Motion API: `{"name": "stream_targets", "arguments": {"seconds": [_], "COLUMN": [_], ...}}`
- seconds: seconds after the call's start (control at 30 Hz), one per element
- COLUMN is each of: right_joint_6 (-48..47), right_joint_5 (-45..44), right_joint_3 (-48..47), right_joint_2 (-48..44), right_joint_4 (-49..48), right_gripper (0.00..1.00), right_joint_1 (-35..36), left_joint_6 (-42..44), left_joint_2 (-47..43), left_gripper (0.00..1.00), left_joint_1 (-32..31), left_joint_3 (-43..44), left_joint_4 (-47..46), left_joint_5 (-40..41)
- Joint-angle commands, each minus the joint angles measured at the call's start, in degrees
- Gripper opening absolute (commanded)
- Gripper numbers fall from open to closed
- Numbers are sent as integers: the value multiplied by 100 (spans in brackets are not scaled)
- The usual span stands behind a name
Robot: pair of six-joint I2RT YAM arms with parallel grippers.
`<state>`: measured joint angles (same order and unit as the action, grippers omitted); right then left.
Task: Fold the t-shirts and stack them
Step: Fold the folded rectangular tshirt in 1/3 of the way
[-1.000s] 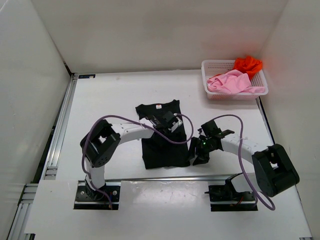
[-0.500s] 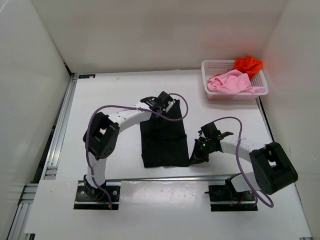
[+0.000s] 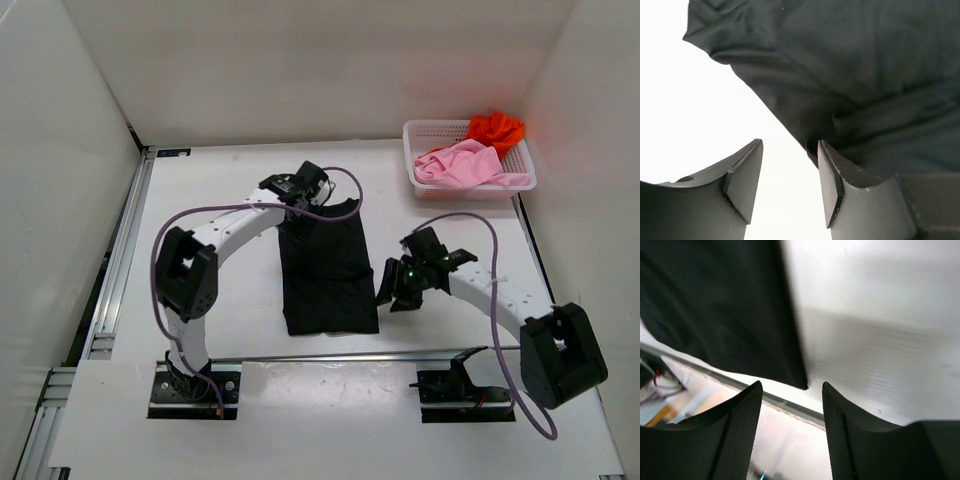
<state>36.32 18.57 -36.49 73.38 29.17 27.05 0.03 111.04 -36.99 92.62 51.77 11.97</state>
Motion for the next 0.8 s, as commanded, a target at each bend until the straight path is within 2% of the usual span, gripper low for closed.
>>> {"name": "stream_targets", "arguments": {"seconds": [0.0, 0.07, 0.17, 0.2, 0.33, 0.57, 0.77], "right_joint_6": [-405, -484, -660, -791, -924, -986, -793], "right_joint_5": [-993, -1477, -1900, -2075, -2129, -1629, -1680], "right_joint_3": [-744, -1112, -1648, -1807, -2660, -3671, -4129], "right_joint_2": [-430, -492, -185, 129, 1202, 2687, 3304], "right_joint_4": [738, 739, 739, 739, 792, 581, 476], "right_gripper": [56, 52, 30, 19, 1, 1, 1], "right_joint_1": [-15, 90, 528, 817, 1399, 2093, 2454], "left_joint_6": [-3, -3, -3, -3, -3, -3, -3], "left_joint_2": [-794, -864, -1005, -1067, -1067, -892, -892], "left_gripper": [59, 59, 59, 59, 59, 57, 57], "left_joint_1": [139, 384, 587, 588, 649, 1106, 1396], "left_joint_3": [-252, -480, -770, -850, -1202, -1387, -1571], "left_joint_4": [-9, -9, -9, -9, -114, -229, -281], "left_joint_5": [-124, -308, -870, -1072, -1354, -1460, -1583]}}
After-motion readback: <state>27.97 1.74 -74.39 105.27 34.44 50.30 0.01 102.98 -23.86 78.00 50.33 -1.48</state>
